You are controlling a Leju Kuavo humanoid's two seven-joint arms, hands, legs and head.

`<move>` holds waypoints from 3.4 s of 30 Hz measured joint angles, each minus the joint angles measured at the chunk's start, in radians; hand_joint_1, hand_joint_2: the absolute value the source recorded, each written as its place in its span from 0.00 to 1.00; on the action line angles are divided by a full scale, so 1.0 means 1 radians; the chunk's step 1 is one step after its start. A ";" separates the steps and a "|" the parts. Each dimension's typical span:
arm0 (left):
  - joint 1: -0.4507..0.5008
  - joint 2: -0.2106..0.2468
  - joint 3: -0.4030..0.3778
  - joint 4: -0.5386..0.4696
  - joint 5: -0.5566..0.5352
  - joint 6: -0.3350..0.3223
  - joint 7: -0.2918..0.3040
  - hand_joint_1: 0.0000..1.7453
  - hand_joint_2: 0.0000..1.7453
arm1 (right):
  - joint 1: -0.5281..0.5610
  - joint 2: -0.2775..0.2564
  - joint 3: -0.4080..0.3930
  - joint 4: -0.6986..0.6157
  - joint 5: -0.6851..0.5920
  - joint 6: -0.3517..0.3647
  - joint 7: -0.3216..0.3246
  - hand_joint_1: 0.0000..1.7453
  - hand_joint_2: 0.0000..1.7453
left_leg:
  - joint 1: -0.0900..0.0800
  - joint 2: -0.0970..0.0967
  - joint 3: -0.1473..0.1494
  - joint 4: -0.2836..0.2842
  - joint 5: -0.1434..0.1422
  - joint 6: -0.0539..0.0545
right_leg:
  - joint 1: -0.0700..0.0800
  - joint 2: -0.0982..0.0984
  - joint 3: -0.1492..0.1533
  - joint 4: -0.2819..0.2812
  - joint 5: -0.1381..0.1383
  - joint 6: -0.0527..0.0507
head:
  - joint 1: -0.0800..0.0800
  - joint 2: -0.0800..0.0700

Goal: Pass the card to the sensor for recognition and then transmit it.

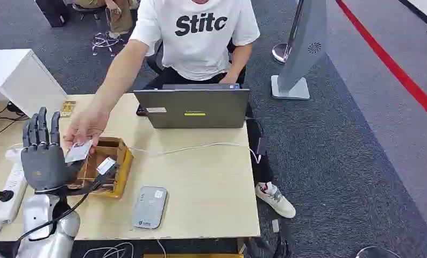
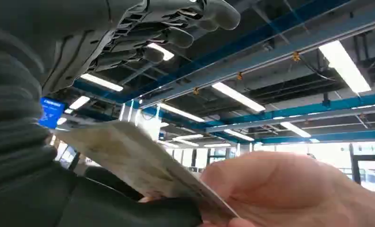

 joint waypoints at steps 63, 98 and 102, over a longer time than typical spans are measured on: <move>0.195 -0.096 -0.340 0.263 0.233 0.043 -0.103 1.00 1.00 | 0.022 -0.002 -0.008 0.000 -0.063 0.021 -0.057 0.00 1.00 | -0.001 0.002 -0.001 0.000 -0.004 0.002 | -0.001 0.002 -0.002 -0.001 -0.002 0.003 | 0.000 0.000; 0.070 -0.087 -0.286 0.183 0.199 -0.005 -0.089 1.00 1.00 | 0.015 -0.002 -0.007 0.000 -0.034 0.026 -0.023 0.00 1.00 | 0.000 0.001 -0.001 -0.001 -0.001 0.001 | 0.000 0.001 -0.001 0.000 -0.001 0.001 | 0.000 0.000; -0.023 -0.050 -0.233 0.163 0.320 -0.034 -0.096 1.00 1.00 | 0.011 -0.002 -0.001 0.000 -0.025 0.023 -0.013 0.00 1.00 | 0.000 0.001 0.000 -0.001 0.000 0.000 | 0.000 0.001 -0.001 0.001 0.000 0.000 | 0.000 0.000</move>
